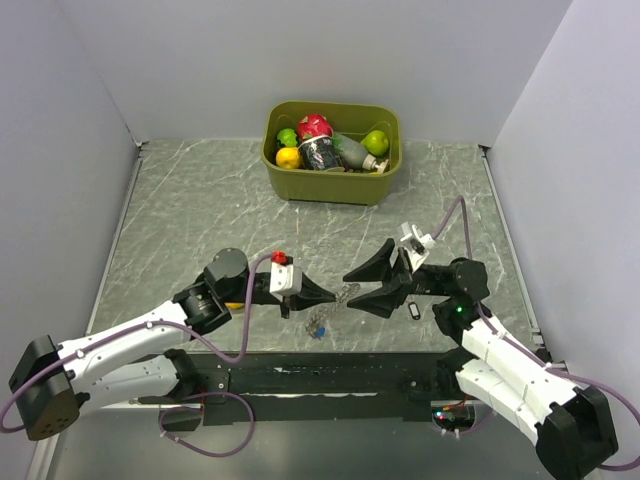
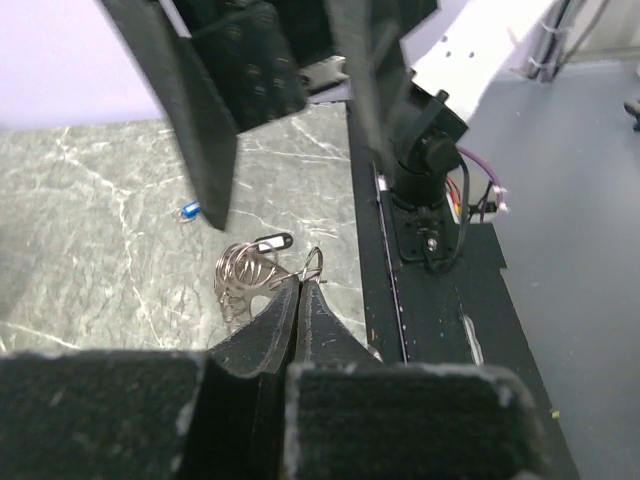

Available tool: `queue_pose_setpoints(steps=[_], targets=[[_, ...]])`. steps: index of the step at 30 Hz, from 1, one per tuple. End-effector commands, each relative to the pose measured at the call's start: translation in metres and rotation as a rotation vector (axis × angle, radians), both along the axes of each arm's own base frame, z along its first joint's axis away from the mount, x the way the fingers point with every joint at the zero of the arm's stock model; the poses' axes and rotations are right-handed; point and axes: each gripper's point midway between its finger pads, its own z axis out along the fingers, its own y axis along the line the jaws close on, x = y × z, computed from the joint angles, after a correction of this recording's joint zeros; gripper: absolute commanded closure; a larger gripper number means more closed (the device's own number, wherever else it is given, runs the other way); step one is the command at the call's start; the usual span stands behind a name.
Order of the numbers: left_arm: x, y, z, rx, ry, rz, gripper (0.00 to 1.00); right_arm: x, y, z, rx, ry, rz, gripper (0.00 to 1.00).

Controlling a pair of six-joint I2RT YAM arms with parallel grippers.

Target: Put the keys on the keyring

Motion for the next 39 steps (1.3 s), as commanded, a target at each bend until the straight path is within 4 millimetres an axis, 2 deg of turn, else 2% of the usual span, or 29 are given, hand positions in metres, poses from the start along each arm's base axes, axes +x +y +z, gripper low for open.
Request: queue_pose_setpoints(steps=[1, 8, 10, 15, 20, 25, 27, 28, 29, 30, 32, 33, 36, 39], targets=[[-0.018, 0.006, 0.017, -0.044, -0.126, -0.096, 0.99, 0.005, 0.001, 0.015, -0.006, -0.076, -0.005, 0.31], [-0.047, 0.018, 0.02, -0.056, -0.218, -0.24, 0.99, -0.006, 0.004, 0.001, -0.06, -0.103, 0.156, 0.34], [-0.058, 0.023, 0.022, -0.07, -0.25, -0.295, 0.99, -0.012, 0.004, 0.006, -0.05, -0.134, 0.198, 0.37], [-0.076, 0.03, 0.025, -0.09, -0.284, -0.396, 0.99, -0.024, 0.001, 0.012, -0.046, -0.138, 0.293, 0.36], [-0.08, 0.03, 0.023, -0.086, -0.285, -0.439, 0.99, -0.033, 0.005, 0.02, -0.019, -0.156, 0.351, 0.35], [-0.079, 0.028, 0.022, -0.081, -0.294, -0.444, 0.99, -0.034, 0.009, 0.025, 0.009, -0.126, 0.361, 0.41], [-0.077, 0.027, 0.021, -0.077, -0.299, -0.428, 0.99, -0.027, 0.012, 0.02, 0.0, -0.074, 0.334, 0.44], [-0.076, 0.027, 0.021, -0.076, -0.297, -0.42, 0.99, -0.025, 0.013, 0.026, 0.021, -0.072, 0.297, 0.45], [-0.072, 0.026, 0.02, -0.072, -0.296, -0.395, 0.99, -0.012, 0.018, 0.014, -0.012, 0.0, 0.245, 0.45], [-0.07, 0.026, 0.019, -0.069, -0.291, -0.381, 0.99, -0.005, 0.02, 0.013, -0.016, 0.017, 0.197, 0.45], [-0.068, 0.026, 0.017, -0.06, -0.286, -0.363, 0.99, 0.013, 0.021, 0.022, -0.001, -0.028, 0.042, 0.45], [-0.068, 0.026, 0.015, -0.056, -0.289, -0.368, 0.99, 0.014, 0.022, 0.01, -0.052, 0.035, 0.021, 0.43], [-0.075, 0.028, 0.012, -0.059, -0.3, -0.415, 0.99, -0.001, 0.017, 0.018, -0.043, -0.09, 0.056, 0.37], [-0.083, 0.031, 0.011, -0.07, -0.32, -0.471, 0.99, -0.021, 0.015, 0.014, -0.063, -0.135, 0.19, 0.36]])
